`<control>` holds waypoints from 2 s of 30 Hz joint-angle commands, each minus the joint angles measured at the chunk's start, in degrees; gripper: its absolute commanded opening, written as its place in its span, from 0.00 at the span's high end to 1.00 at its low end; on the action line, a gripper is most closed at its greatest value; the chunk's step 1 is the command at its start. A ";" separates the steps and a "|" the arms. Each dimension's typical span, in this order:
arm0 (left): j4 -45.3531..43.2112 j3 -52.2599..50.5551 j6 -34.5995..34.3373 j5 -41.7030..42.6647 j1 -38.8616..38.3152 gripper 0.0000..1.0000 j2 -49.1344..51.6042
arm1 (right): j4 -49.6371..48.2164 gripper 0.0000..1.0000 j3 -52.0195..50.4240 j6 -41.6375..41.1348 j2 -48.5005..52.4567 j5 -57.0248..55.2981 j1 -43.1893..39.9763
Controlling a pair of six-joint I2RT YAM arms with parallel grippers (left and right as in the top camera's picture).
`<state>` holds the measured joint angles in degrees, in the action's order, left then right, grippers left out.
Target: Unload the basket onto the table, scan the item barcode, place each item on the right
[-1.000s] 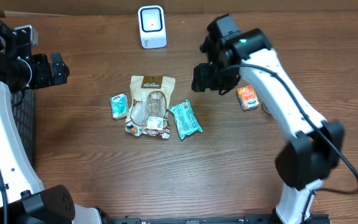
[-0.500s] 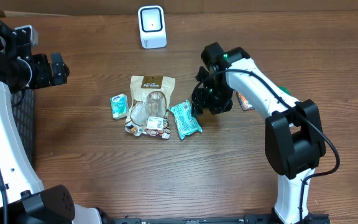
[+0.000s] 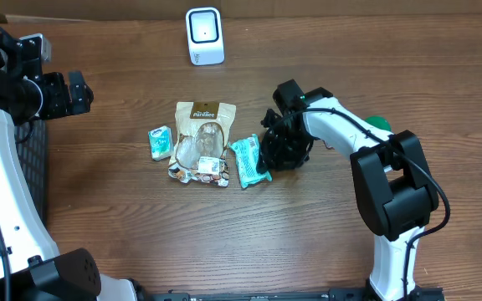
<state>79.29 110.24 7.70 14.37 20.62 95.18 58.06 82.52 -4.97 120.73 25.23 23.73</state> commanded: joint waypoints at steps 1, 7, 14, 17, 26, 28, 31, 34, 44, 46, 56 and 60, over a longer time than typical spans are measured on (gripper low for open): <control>-0.02 0.48 0.87 0.26 -0.39 0.00 0.20 | -0.61 0.65 -1.49 -0.76 -0.15 1.22 0.26; -0.02 0.48 0.87 0.26 -0.39 0.00 0.20 | -0.79 0.96 -1.33 -0.98 -0.28 1.46 0.24; -0.02 0.48 0.87 0.26 -0.39 0.01 0.20 | 2.29 0.96 5.97 3.69 -1.79 -6.49 0.37; -0.02 0.48 0.87 0.26 -0.39 0.01 0.20 | 4.44 0.96 9.75 8.76 -1.79 -10.14 0.39; -0.02 0.48 0.87 0.26 -0.39 0.00 0.20 | 3.56 0.59 11.93 16.61 -1.79 -18.14 -0.07; -0.02 0.48 0.87 0.26 -0.39 0.01 0.20 | 4.04 0.48 13.35 12.87 -1.79 -18.10 -0.59; -0.02 0.48 0.87 0.26 -0.39 0.01 0.20 | 6.84 0.45 17.42 6.14 -1.79 -17.11 -1.38; -0.02 0.48 0.87 0.26 -0.39 0.00 0.20 | 12.66 0.46 21.90 -4.26 -1.79 -12.15 -2.34; -0.02 0.48 0.87 0.26 -0.39 0.00 0.20 | 24.41 0.65 20.72 -11.52 -1.79 0.22 0.42; -0.02 0.48 0.87 0.26 -0.39 0.01 0.20 | 24.33 0.69 20.72 -11.91 -1.81 -0.74 1.75; -0.02 0.48 0.87 0.26 -0.39 0.00 0.20 | 19.98 0.69 20.15 -22.34 -3.34 -10.08 10.12; -0.02 0.48 0.87 0.26 -0.39 0.00 0.20 | 18.32 0.69 18.75 -23.82 -3.34 -10.43 12.85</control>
<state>79.31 110.24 7.70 14.37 20.62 95.18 77.08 102.69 -26.04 119.94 16.34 34.92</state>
